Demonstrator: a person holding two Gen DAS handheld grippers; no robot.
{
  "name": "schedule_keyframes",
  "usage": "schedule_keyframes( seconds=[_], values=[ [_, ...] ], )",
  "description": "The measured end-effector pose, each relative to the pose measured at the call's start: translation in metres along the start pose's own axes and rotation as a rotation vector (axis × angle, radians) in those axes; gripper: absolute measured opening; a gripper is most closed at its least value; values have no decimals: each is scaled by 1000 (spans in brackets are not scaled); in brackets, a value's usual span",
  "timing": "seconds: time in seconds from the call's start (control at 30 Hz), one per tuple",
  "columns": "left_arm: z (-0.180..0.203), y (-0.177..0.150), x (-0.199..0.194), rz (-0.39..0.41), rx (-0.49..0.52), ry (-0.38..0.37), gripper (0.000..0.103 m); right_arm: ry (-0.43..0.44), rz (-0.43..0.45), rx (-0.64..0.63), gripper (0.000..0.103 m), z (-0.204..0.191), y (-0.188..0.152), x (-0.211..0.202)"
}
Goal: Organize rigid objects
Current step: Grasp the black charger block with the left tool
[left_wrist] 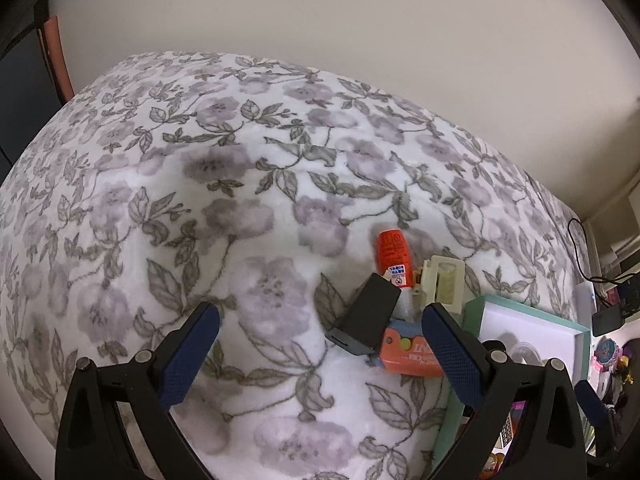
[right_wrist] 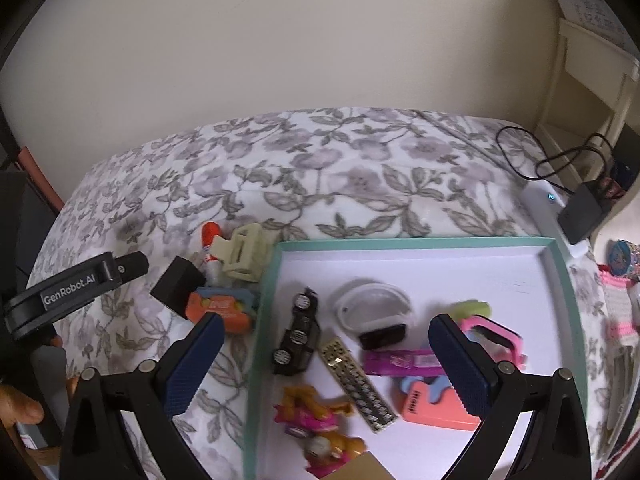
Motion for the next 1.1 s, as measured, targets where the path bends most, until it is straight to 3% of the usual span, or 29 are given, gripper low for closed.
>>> schedule_keyframes(
  seconds=[0.43, 0.93, 1.1],
  values=[
    [-8, 17, 30, -85, -21, 19, 101, 47, 27, 11, 103, -23, 28, 29],
    [1, 8, 61, -204, 19, -13, 101, 27, -75, 31, 103, -16, 34, 60],
    [10, 1, 61, -224, 56, -40, 95, 21, -85, 38, 103, -13, 32, 61]
  ],
)
Point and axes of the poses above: each gripper's, at about its wrist camera, not at the fingertips, and x roughly the way its jaws point, z to its right, y to its top, the point moved 5 cm from there along x, roughly the way its jaws point, and after that the axes turned 14 degrees about -x, right-handed, at the moved point
